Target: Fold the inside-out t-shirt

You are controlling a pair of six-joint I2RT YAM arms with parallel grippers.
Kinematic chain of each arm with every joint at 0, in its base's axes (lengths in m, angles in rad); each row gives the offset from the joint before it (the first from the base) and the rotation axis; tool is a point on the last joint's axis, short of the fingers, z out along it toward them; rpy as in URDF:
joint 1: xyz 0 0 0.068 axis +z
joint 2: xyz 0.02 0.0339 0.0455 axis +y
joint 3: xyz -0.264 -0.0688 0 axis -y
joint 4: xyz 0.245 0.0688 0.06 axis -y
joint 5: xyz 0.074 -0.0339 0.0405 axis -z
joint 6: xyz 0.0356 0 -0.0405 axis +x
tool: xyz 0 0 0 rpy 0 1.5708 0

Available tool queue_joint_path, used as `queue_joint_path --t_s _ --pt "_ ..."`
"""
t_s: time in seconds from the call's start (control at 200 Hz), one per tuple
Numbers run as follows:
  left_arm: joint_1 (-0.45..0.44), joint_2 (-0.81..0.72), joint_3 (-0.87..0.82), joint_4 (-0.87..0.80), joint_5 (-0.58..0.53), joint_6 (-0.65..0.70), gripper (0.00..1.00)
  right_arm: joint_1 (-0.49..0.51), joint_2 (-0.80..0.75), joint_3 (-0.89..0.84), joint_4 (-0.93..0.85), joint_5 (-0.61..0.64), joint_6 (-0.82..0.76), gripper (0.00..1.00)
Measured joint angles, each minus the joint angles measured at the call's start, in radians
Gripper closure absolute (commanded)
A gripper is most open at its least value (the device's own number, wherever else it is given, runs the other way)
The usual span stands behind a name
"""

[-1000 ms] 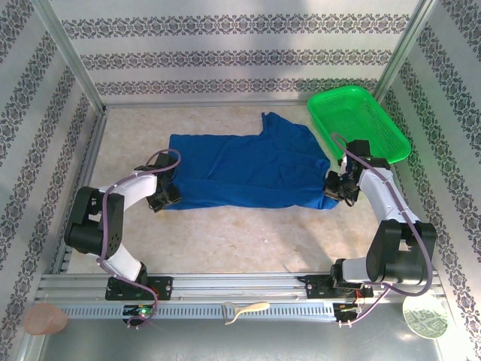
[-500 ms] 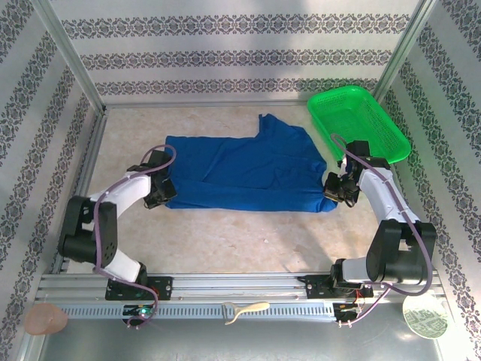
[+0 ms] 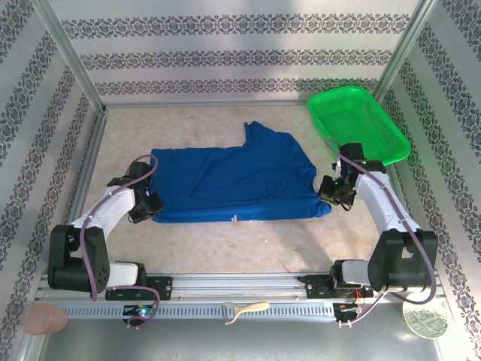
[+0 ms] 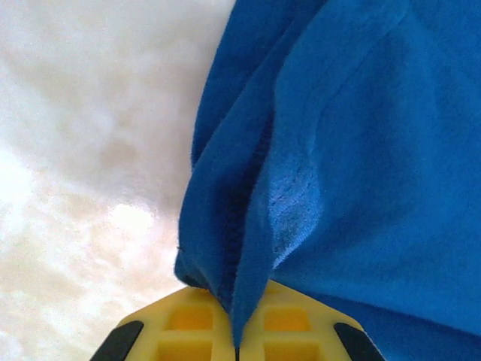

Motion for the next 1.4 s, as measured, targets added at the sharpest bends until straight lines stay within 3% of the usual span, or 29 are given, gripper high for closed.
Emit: queue_joint_path --t_s 0.065,0.095,0.16,0.215,0.325,0.48,0.659,0.789,0.974,1.159,1.399 --pt "0.001 0.014 0.0 -0.001 0.0 0.002 1.0 0.023 0.048 -0.01 0.029 0.005 0.013 1.0" --pt "0.001 0.02 0.0 -0.001 -0.001 0.002 0.98 0.029 0.072 -0.01 0.039 0.01 0.018 0.89" --pt "0.008 0.032 0.0 -0.001 -0.001 0.006 0.8 0.037 0.127 -0.007 0.069 0.019 0.024 0.64" --pt "0.019 0.043 0.0 -0.001 -0.004 0.008 0.66 0.043 0.162 0.002 0.084 0.037 0.023 0.53" --pt "0.056 0.056 0.0 -0.003 -0.009 0.018 0.4 0.055 0.152 0.019 0.105 0.086 0.027 0.46" --pt "0.085 0.033 0.031 -0.027 -0.016 0.034 0.23 0.043 -0.04 -0.002 0.117 0.132 0.067 0.38" --pt "0.088 -0.08 0.098 -0.034 0.025 0.042 0.13 -0.01 -0.263 -0.136 0.131 0.13 0.121 0.36" --pt "0.09 -0.114 0.126 -0.018 0.109 0.047 0.07 -0.032 -0.251 -0.241 0.158 0.108 0.161 0.41" --pt "0.064 -0.027 0.113 0.041 0.211 0.043 0.06 -0.016 -0.217 -0.27 0.192 0.063 0.182 0.51" --pt "0.043 -0.045 0.027 0.094 0.239 0.013 0.02 0.1 -0.171 -0.143 0.194 0.073 0.167 0.48" --pt "0.043 -0.062 -0.032 0.132 0.235 -0.019 0.0 0.364 0.172 0.168 0.191 0.188 0.073 0.46"
